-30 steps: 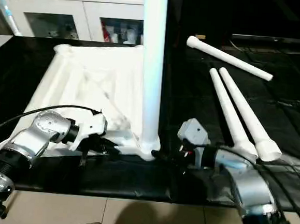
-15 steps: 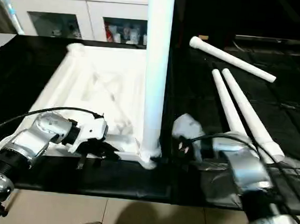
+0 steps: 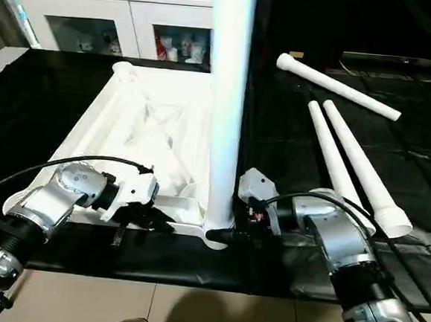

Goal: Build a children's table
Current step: Rotate leg to tighten

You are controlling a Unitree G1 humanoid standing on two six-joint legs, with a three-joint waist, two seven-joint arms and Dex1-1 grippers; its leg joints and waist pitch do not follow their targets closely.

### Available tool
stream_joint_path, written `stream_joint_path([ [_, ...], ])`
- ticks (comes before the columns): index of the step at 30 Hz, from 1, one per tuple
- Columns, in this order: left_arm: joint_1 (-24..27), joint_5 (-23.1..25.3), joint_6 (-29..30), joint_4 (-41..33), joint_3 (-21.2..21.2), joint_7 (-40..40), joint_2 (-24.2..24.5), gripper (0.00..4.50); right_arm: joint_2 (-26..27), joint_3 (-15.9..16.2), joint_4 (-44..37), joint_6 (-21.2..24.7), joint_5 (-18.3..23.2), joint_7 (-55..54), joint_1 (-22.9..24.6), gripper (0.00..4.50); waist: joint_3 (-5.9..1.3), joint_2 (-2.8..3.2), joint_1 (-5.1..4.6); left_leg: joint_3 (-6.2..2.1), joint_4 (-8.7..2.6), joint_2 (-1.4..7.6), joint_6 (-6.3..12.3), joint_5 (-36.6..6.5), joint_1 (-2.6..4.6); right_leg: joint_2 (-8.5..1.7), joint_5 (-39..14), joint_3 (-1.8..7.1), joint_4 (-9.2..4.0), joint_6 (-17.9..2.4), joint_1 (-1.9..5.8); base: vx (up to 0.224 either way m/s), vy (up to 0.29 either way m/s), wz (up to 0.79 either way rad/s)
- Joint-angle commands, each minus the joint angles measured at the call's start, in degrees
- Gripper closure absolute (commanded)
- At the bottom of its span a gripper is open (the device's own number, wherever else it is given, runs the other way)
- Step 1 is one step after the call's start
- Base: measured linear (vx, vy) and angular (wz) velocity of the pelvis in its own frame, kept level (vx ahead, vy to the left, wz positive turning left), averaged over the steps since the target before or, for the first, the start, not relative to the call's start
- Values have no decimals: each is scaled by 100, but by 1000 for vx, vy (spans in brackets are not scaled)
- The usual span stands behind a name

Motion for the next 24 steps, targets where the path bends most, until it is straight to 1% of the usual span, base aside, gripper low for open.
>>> stream_joint_path([
  [1, -110, 41, -102, -120, -115, -165, -44, 450, 4, -11, 48, -46, 5, -15, -97, 93, -466, -89, -34, -130, -361, 383, 439, -1162, 140, -526, -1798, 304, -359, -1008, 259, 0, 0, 0],
  [2, -110, 41, -102, -120, -115, -165, -44, 450, 4, -11, 48, -46, 5, -15, -97, 93, -466, -90, -34, -129, -361, 381, 436, -1168, 140, -528, -1814, 305, -361, -1005, 259, 0, 0, 0],
  [3, -117, 41, -93, -114, -114, -158, -51, 450, 6, -13, 34, -44, 13, -9, -85, 116, -464, -88, -32, -130, -361, 379, 431, -1173, 138, -531, -1848, 304, -365, -996, 262, 0, 0, 0],
  [6, -125, 47, -85, -100, -110, -144, -60, 450, 28, -30, 32, -47, 12, 9, -70, 138, -462, -91, -33, -133, -364, 380, 419, -1203, 140, -528, -1911, 302, -369, -975, 262, 0, 0, 0],
  [9, -127, 44, -76, -96, -106, -143, -63, 450, 39, -39, 30, -42, 16, 13, -61, 163, -467, -86, -32, -133, -363, 382, 419, -1177, 142, -526, -1828, 306, -360, -1003, 258, 0, 0, 0],
  [14, -145, 41, 12, -55, -65, -74, -87, 450, 73, -60, -28, -21, 45, 15, 36, 174, -469, -81, -30, -133, -360, 382, 419, -1181, 143, -526, -1801, 305, -356, -1024, 260, 0, 0, 0],
  [15, -154, 42, 52, -35, -45, -43, -102, 450, 82, -65, -65, 1, 59, 11, 71, 175, -464, -73, -30, -131, -360, 381, 415, -1203, 145, -526, -1823, 305, -360, -1022, 257, 0, 0, 0],
  [18, -235, 35, 266, 69, 53, 173, -208, 450, 196, -132, -210, 114, 111, -204, 210, 175, -460, -80, -22, -135, -367, 381, 395, -1246, 151, -529, -1927, 303, -376, -991, 260, 0, 0, 0],
  [19, -235, 35, 266, 69, 53, 173, -208, 450, 196, -132, -210, 114, 111, -204, 210, 175, -451, -77, -22, -132, -366, 376, 385, -1283, 155, -528, -1989, 303, -392, -981, 249, 0, 0, 0],
  [20, -269, 13, 335, 100, 94, 245, -255, 450, 276, -180, -236, 165, 118, -373, 242, 175, -441, -71, -32, -131, -372, 368, 355, -1369, 168, -522, -2131, 301, -413, -952, 238, 0, 0, 0],
  [21, -328, -36, 459, 138, 168, 369, -342, 450, 427, -254, -245, 197, 87, -703, 273, 175, -441, -76, -36, -145, -377, 376, 320, -1400, 168, -528, -2167, 298, -400, -948, 248, 0, 0, 0],
  [22, -328, -36, 459, 138, 168, 369, -342, 450, 427, -254, -245, 197, 87, -703, 273, 175, -428, -74, -54, -142, -386, 369, 306, -1452, 156, -521, -2242, 297, -411, -934, 243, 0, 0, 0],
  [23, -416, -40, 599, 182, 228, 564, -442, 450, 622, -297, -169, 205, -58, -1190, 256, 175, -428, -71, -59, -151, -385, 369, 234, -1535, 184, -539, -2407, 297, -431, -888, 229, 0, 0, 0],
  [24, -478, -39, 700, 212, 268, 702, -512, 450, 760, -327, -112, 210, -164, -1532, 242, 175, -416, -89, -95, -162, -396, 343, 182, -1597, 165, -538, -2542, 282, -441, -833, 249, 0, 0, 0],
])
